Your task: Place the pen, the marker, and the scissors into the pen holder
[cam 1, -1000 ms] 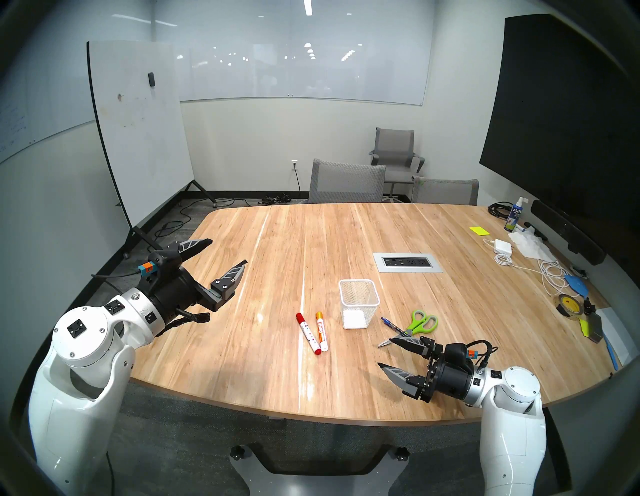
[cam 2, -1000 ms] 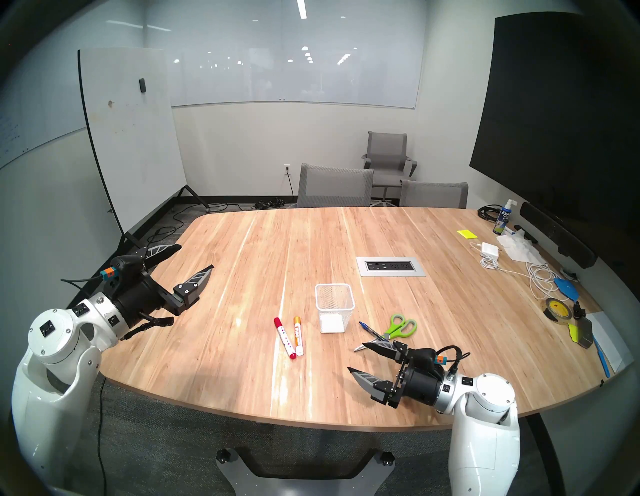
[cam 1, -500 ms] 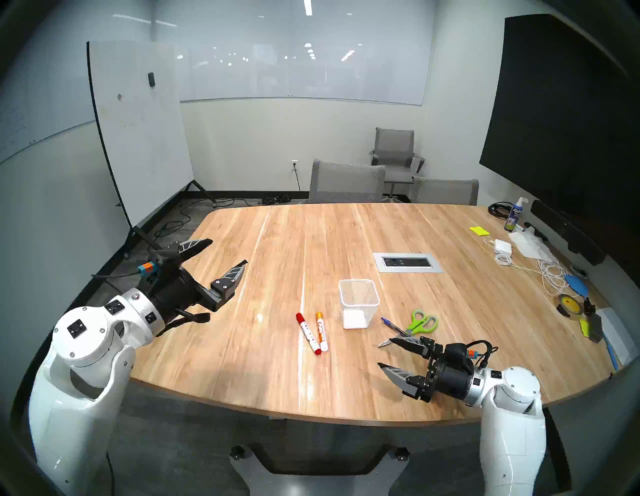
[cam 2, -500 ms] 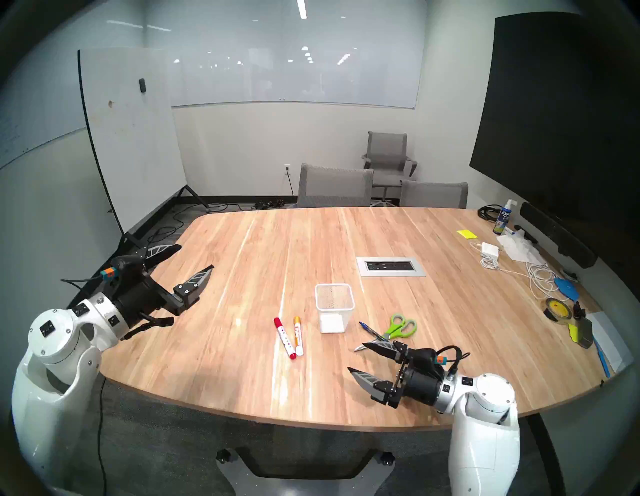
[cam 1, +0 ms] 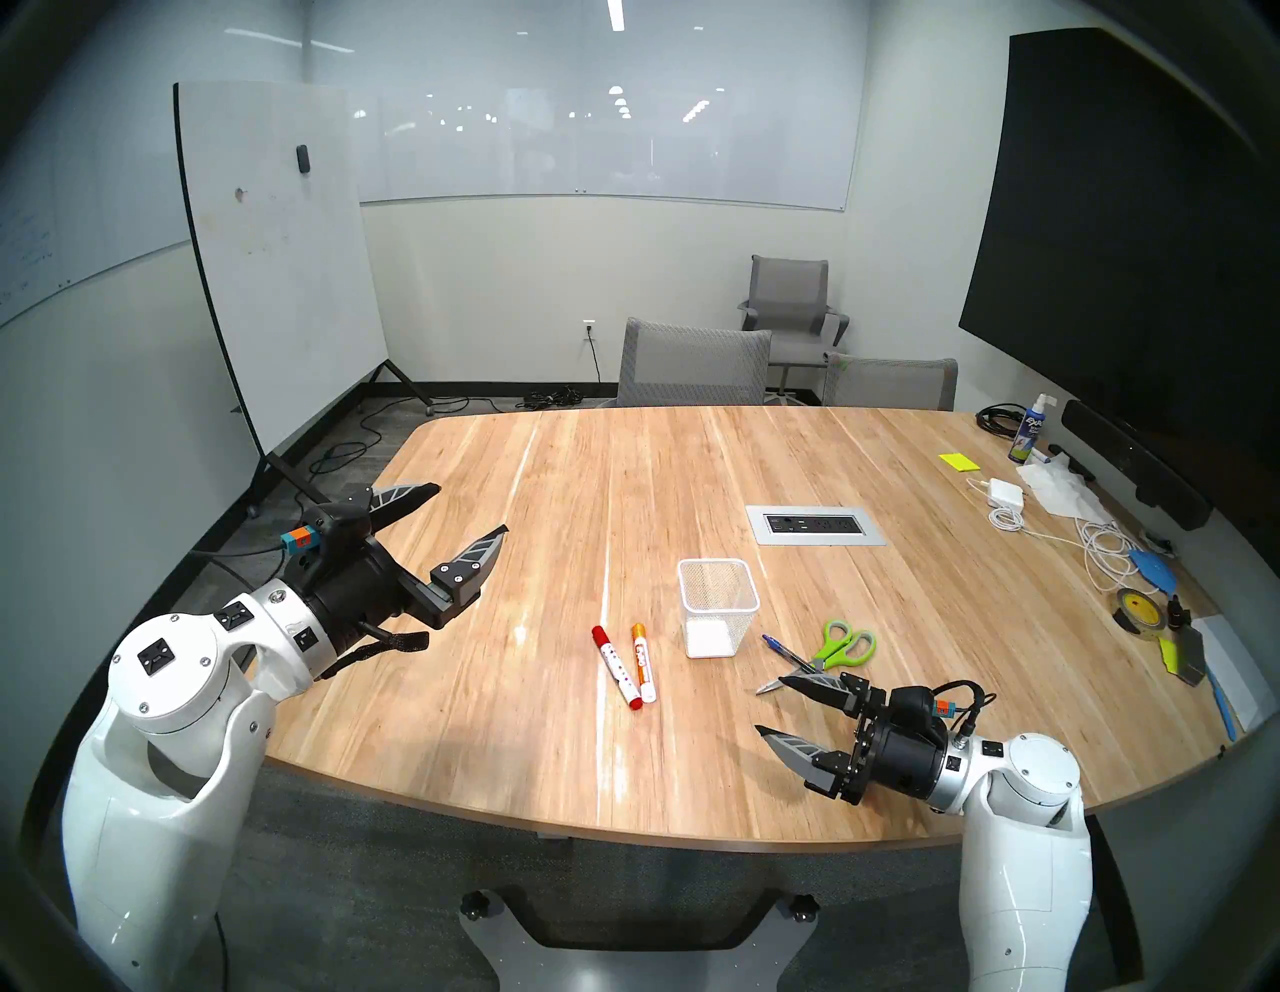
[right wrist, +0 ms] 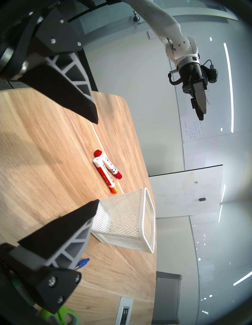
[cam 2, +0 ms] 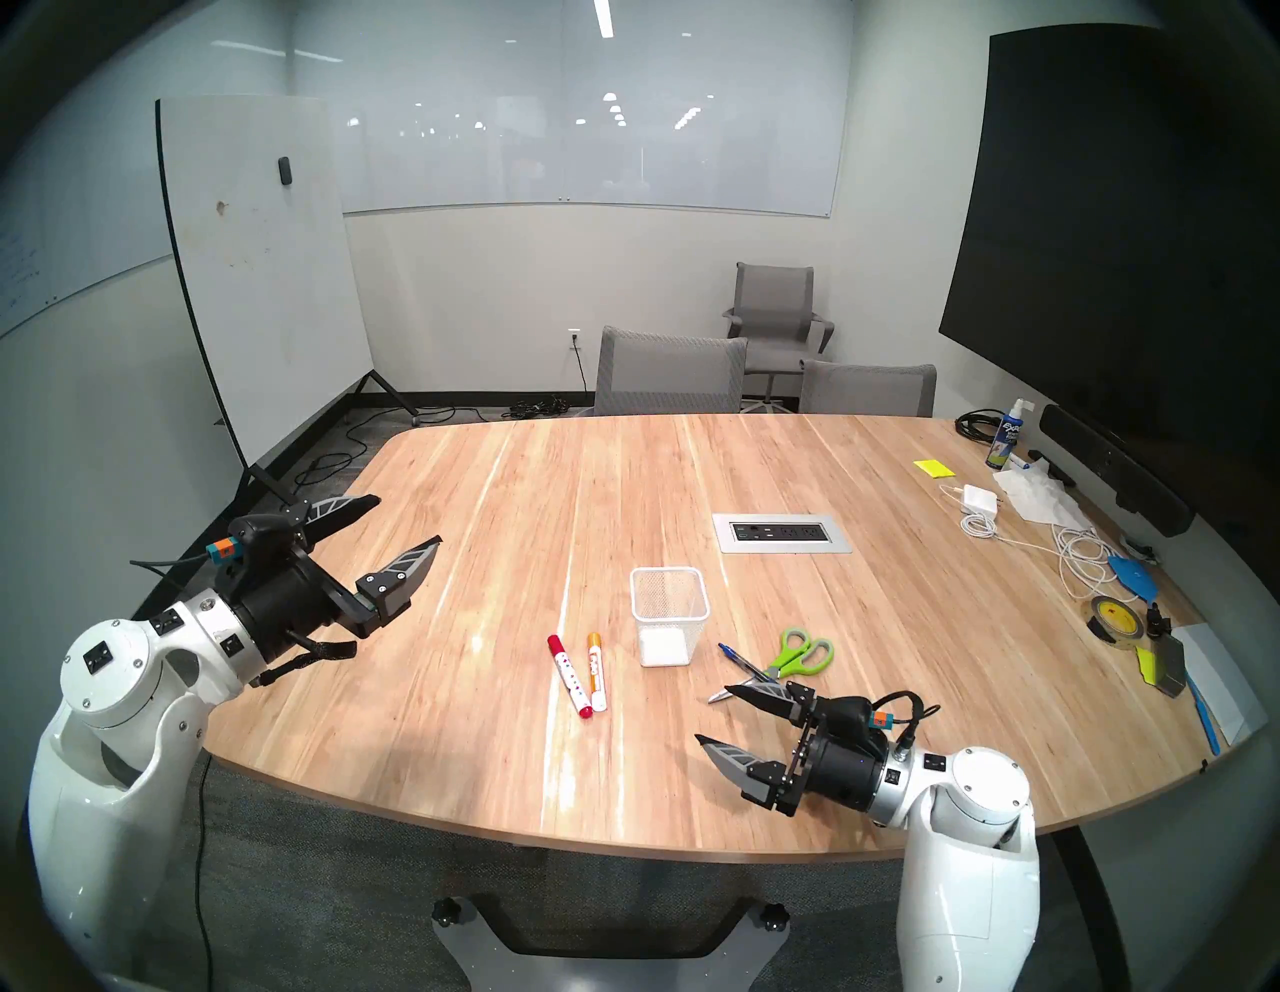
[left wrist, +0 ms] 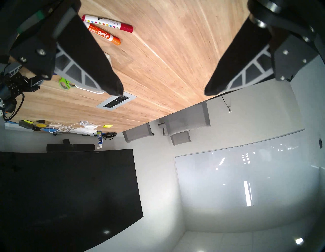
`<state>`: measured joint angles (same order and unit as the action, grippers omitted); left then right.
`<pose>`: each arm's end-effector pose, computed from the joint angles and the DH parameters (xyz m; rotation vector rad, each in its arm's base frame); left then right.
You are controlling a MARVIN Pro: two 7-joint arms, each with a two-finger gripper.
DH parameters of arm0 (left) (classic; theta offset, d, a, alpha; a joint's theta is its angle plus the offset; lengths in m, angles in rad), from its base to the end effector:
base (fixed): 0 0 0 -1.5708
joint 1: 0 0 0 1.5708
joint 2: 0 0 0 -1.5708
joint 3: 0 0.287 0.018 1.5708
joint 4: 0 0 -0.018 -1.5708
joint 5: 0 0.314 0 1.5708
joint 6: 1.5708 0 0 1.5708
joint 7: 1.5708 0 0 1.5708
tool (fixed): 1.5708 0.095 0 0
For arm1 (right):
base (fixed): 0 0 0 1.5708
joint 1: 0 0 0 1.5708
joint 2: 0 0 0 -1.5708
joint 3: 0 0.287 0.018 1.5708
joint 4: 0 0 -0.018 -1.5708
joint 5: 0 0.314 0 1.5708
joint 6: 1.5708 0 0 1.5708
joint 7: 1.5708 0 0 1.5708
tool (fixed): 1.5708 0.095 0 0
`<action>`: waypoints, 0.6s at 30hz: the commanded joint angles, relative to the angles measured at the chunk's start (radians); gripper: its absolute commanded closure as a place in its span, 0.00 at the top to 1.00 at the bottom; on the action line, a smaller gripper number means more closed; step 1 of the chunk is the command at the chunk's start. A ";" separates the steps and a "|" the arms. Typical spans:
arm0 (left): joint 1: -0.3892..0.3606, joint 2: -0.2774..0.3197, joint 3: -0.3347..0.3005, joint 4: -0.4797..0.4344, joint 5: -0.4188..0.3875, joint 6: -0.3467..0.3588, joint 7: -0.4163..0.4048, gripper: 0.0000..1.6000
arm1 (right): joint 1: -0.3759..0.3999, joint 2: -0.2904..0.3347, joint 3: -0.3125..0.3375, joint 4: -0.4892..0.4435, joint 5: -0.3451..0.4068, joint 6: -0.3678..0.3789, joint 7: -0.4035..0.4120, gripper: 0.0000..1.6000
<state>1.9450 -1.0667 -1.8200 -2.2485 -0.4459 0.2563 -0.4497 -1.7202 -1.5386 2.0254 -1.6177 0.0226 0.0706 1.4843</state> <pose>0.3066 0.0597 -0.1508 1.9097 -0.7032 2.0098 0.3011 -0.0738 -0.3346 -1.6968 -0.8189 -1.4425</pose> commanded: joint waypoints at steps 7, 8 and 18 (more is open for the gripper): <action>-0.009 -0.042 0.026 0.036 -0.056 -0.005 -0.014 1.00 | 0.005 0.001 -0.002 -0.012 0.008 0.000 -0.001 1.00; -0.011 -0.044 0.034 0.040 -0.057 0.000 -0.014 1.00 | 0.005 0.001 -0.002 -0.012 0.008 0.000 -0.001 1.00; -0.024 -0.044 0.100 0.064 -0.036 0.016 -0.005 1.00 | 0.005 0.001 -0.002 -0.012 0.008 0.000 -0.001 1.00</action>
<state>1.9363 -1.1068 -1.7467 -2.1798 -0.4892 0.2558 -0.4667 -1.7202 -1.5391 2.0257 -1.6177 0.0223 0.0706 1.4843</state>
